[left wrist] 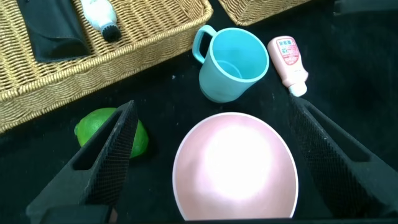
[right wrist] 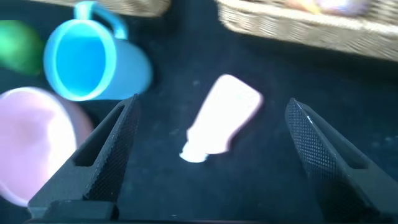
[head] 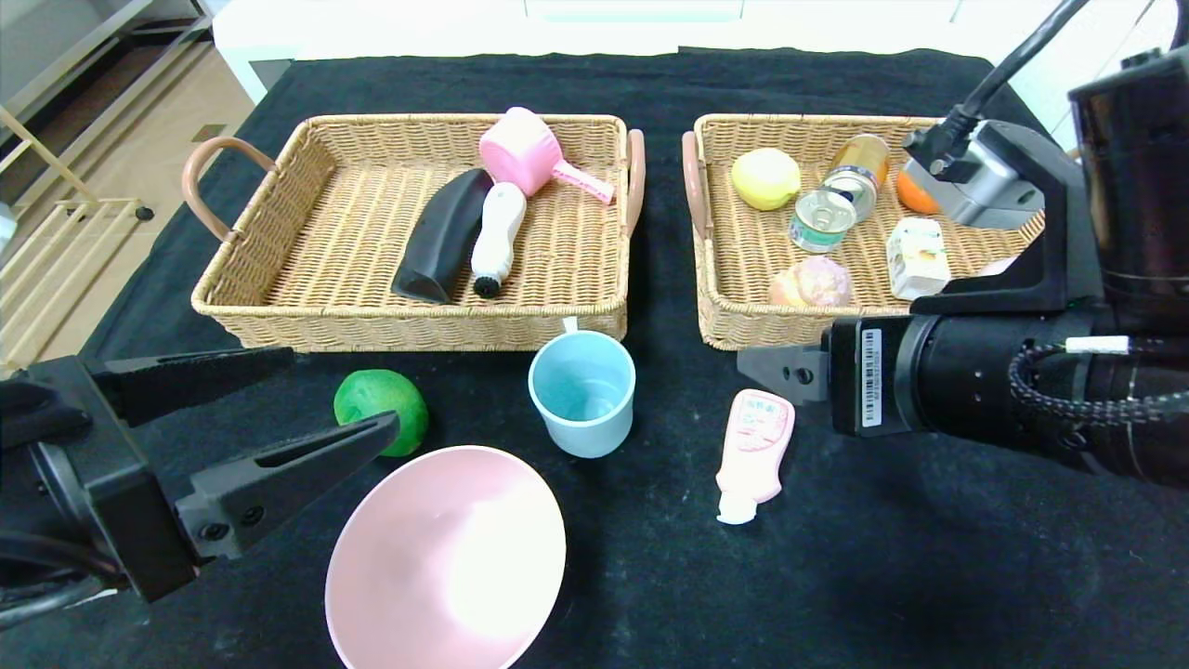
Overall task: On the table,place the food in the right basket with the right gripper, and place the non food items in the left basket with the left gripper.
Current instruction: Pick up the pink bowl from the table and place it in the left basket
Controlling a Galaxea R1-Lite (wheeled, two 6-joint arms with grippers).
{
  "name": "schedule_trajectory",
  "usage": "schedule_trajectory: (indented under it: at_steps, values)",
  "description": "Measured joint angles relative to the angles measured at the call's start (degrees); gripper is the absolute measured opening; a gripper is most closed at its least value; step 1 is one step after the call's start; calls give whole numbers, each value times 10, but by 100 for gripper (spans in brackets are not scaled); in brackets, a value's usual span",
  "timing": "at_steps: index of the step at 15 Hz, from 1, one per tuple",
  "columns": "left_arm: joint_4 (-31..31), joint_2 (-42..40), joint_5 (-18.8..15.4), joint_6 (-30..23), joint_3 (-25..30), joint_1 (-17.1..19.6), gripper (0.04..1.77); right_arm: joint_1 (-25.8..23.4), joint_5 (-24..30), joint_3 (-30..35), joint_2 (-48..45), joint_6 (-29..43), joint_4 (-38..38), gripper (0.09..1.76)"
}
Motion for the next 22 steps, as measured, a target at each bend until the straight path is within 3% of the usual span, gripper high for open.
schedule_trajectory:
  at_steps: [4,8,10,13,18,22]
  values:
    - [8,2,0,0,-2,0,172,-9,113,111,-30,-83,-152,170]
    - [8,11,0,0,2,0,172,-99,302,240,-71,-152,-317,170]
    - [16,12,0,0,2,-3,172,-134,367,291,-89,-185,-378,170]
    - [21,14,11,0,2,-14,172,-163,413,349,-102,-230,-438,170]
    - [24,15,30,0,0,-31,172,-186,424,413,-104,-240,-526,170]
    - [24,23,97,0,-15,-62,172,-193,423,421,-103,-237,-534,170]
